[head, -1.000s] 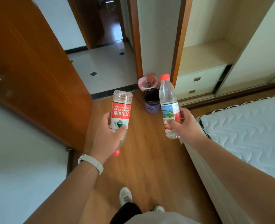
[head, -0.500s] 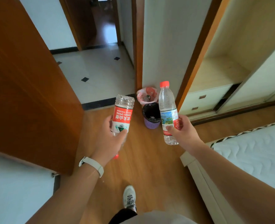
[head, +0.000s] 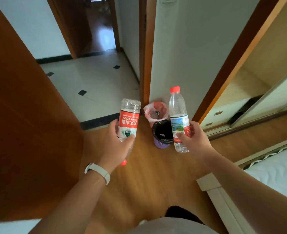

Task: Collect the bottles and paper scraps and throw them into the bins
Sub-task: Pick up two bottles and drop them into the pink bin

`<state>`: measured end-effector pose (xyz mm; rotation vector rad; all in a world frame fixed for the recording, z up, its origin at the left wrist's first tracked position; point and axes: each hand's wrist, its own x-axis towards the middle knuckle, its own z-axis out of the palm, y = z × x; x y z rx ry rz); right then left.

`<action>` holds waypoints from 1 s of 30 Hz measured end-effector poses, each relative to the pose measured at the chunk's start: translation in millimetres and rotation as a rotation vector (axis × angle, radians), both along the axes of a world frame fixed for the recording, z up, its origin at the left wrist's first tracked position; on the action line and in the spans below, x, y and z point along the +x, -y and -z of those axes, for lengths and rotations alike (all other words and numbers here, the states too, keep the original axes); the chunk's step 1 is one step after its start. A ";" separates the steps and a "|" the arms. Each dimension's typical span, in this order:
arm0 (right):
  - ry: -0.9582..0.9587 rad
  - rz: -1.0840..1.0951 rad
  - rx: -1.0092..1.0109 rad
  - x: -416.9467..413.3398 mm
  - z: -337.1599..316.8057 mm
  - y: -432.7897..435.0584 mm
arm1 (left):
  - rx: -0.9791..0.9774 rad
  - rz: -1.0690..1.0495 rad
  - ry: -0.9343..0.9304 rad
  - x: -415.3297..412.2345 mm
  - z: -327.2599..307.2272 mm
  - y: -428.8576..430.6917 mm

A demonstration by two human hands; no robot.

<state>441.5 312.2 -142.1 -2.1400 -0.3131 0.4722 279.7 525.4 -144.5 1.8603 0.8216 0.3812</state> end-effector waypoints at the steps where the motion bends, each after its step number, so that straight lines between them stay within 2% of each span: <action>1: -0.003 0.013 0.010 9.5 -0.1 -4.9 | 0.005 -0.004 0.004 8.9 1.5 -7.4; 10: -0.062 0.082 0.020 108.3 35.6 -41.5 | -0.009 0.048 -0.037 111.2 14.4 -46.2; 18: -0.182 0.095 0.044 220.7 58.7 -91.3 | 0.035 0.057 -0.185 230.4 20.6 -96.1; 30: -0.223 0.059 0.053 335.4 66.6 -126.7 | 0.026 0.138 -0.213 370.1 23.5 -134.0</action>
